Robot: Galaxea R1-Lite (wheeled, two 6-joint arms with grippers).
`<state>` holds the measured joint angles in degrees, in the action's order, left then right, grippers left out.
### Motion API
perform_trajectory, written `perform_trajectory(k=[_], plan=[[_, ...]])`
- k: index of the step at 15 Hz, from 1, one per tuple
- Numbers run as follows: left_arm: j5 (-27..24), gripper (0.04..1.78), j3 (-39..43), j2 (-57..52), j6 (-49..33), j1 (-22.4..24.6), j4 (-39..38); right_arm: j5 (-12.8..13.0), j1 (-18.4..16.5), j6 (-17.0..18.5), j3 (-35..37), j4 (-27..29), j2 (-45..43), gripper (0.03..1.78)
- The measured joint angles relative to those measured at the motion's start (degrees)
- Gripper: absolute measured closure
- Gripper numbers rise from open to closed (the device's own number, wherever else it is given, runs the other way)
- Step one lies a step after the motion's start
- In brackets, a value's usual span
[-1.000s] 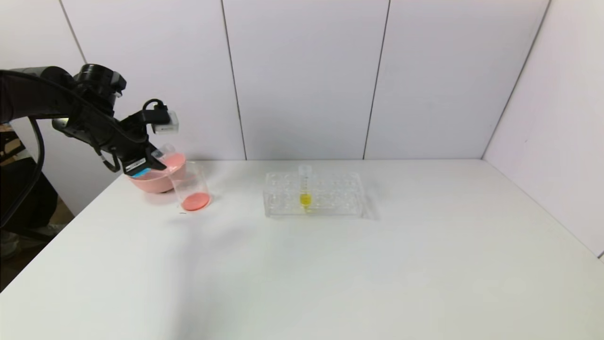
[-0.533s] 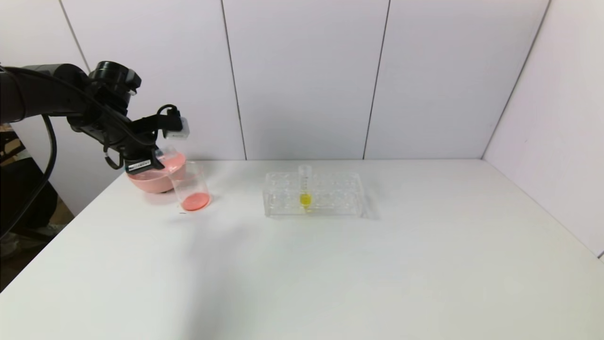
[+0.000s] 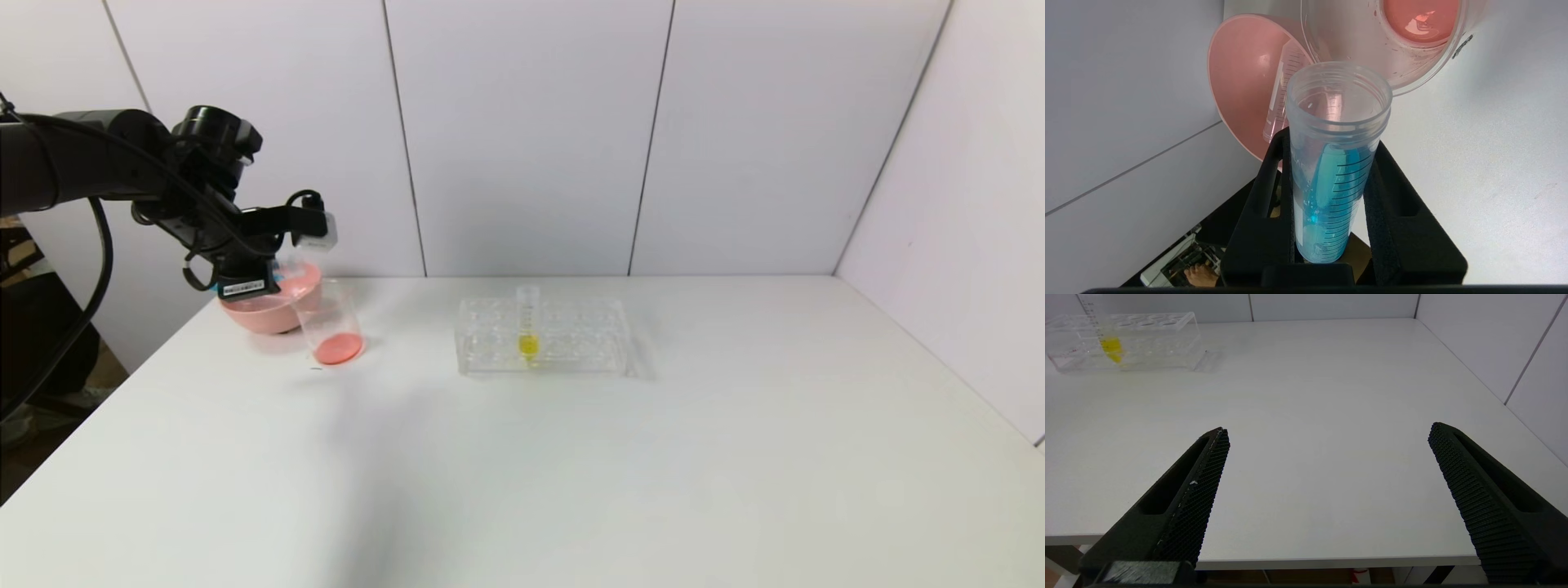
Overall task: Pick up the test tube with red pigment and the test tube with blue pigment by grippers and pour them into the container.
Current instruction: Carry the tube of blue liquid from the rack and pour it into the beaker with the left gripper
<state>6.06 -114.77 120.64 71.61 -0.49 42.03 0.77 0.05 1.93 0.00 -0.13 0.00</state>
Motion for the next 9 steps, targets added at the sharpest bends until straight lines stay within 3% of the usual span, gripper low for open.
perform_trajectory(k=[9], plan=[[6.1,1.31,0.0,0.0,2.6,-1.3,0.2,0.0,0.0,0.0,0.0,0.0,0.0,0.04]])
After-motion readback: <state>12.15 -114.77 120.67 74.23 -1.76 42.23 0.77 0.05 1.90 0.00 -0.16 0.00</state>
